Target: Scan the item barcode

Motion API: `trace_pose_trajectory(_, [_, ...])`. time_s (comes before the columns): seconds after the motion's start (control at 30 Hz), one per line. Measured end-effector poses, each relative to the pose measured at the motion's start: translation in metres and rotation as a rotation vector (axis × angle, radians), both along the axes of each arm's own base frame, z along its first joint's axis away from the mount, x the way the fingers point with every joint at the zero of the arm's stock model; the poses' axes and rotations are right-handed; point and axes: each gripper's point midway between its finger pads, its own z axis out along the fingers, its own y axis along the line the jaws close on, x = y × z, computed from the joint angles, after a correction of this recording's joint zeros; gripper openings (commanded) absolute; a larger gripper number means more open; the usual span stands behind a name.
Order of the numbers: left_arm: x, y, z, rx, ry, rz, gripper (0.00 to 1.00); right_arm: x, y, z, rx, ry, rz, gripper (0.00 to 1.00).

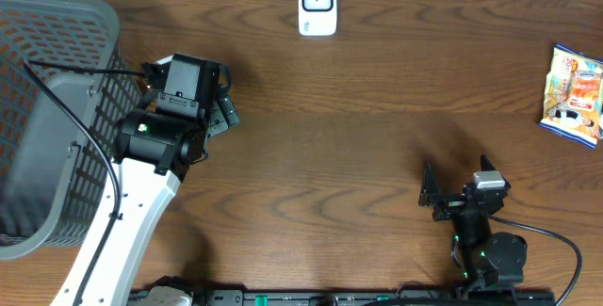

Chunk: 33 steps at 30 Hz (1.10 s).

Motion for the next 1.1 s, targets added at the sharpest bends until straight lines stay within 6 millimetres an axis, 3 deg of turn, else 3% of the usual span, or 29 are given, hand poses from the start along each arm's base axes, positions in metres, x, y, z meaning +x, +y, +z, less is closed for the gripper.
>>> trace_pose_trajectory(0.97, [0.0000, 0.0000, 0.0000, 0.000, 0.000, 0.000, 0.98, 0.0000, 0.0001, 0.0001, 0.000, 0.000, 0.001, 0.99])
trace_pose_trajectory(1.1, [-0.0070, 0.0019, -0.0040, 0.009, 0.034, 0.000, 0.98, 0.0000, 0.0002, 0.0001, 0.000, 0.000, 0.001, 0.99])
